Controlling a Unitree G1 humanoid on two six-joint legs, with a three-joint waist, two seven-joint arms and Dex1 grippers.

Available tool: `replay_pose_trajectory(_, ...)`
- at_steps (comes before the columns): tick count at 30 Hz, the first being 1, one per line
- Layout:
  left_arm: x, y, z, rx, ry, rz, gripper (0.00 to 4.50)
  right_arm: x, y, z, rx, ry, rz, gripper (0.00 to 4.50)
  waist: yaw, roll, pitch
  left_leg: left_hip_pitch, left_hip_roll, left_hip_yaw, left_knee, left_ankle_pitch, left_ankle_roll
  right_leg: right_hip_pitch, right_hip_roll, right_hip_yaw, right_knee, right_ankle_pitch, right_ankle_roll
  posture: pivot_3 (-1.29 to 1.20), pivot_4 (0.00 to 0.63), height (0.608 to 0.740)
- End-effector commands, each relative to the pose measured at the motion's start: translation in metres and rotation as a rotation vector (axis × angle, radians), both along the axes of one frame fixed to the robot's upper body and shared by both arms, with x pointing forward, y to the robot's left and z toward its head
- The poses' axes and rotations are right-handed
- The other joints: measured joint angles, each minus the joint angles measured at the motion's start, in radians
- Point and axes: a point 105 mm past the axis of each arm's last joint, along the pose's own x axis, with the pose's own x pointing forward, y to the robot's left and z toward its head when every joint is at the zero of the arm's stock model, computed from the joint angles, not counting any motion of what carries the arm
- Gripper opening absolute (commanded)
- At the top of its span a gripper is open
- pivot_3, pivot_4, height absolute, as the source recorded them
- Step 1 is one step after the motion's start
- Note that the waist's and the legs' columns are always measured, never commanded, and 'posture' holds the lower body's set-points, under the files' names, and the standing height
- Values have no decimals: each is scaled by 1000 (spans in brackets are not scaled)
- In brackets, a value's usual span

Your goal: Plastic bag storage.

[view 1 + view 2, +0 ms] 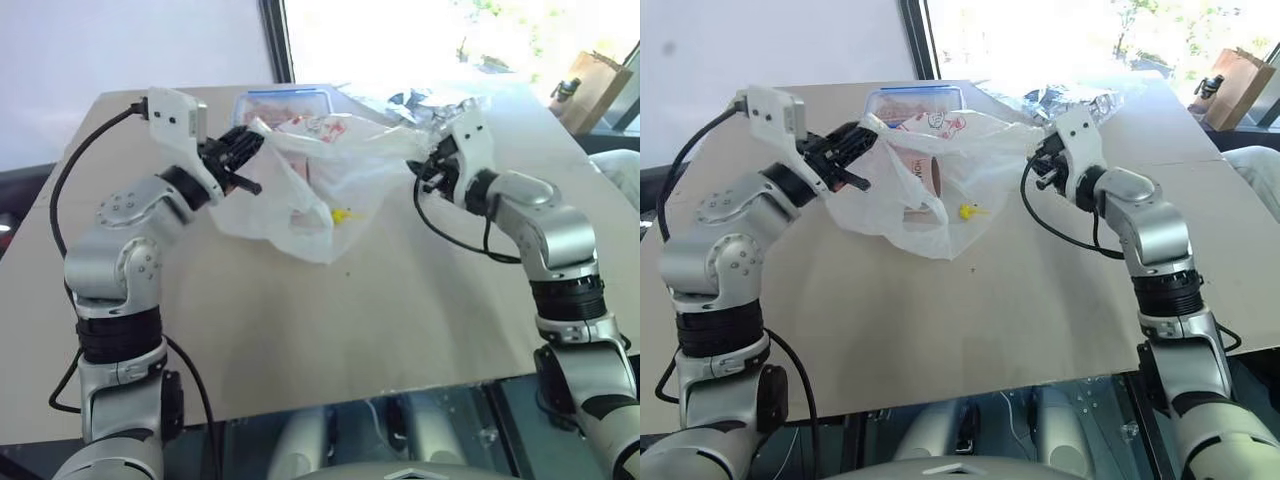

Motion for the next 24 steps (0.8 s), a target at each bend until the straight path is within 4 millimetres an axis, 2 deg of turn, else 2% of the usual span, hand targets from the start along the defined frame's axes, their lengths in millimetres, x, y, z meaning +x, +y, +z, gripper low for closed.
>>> replay_pose_trajectory(1,-24,-5,20,-118,23,-177,2446,-2,3,25,49,-75,26,0,0,0,0,0,0,0,0,0,0,0,0,0,0,0,0,0,150,740)
replay_pose_trajectory(2,-33,-5,17,-146,73,-245,2996,-1,5,26,55,-76,31,0,-1,0,0,0,0,0,0,0,0,0,0,0,0,0,0,0,150,740)
replay_pose_trajectory(5,-62,-7,12,-210,193,-432,4171,1,8,25,59,-77,39,0,-6,0,0,1,0,0,0,0,0,0,0,0,1,0,0,0,150,740)
replay_pose_trajectory(6,-73,-9,14,-222,220,-490,4406,2,8,24,60,-75,37,0,-7,0,0,1,1,0,0,0,0,0,0,0,1,0,0,0,150,740)
replay_pose_trajectory(9,-105,-18,8,-193,319,-631,4406,6,8,20,62,-69,32,0,-7,-1,1,1,1,0,0,0,0,0,0,0,0,0,0,0,150,740)
replay_pose_trajectory(12,-138,-28,-18,-146,486,-705,4406,6,11,18,70,-68,37,0,-6,0,1,1,1,0,-1,0,0,0,-1,1,1,0,0,0,150,740)
replay_pose_trajectory(15,-152,-28,-33,-161,578,-693,4406,5,14,17,71,-68,44,0,-4,0,2,2,1,1,-2,0,0,-1,-1,2,1,-1,0,0,150,740)
replay_pose_trajectory(18,-152,-26,-61,-102,661,-577,4406,4,17,17,76,-66,55,0,2,2,2,2,1,0,-2,0,-1,0,-1,0,1,-2,-3,0,150,740)
replay_pose_trajectory(21,-135,-36,-61,-148,583,-507,4406,0,21,16,80,-68,74,0,10,2,2,2,-1,0,-2,0,-1,1,-1,0,1,-4,-5,0,150,740)
replay_pose_trajectory(24,-125,-46,-59,-115,515,-468,4406,-3,22,15,79,-67,82,0,9,1,2,3,-1,0,-1,1,-2,2,-1,1,1,-3,-5,0,150,740)
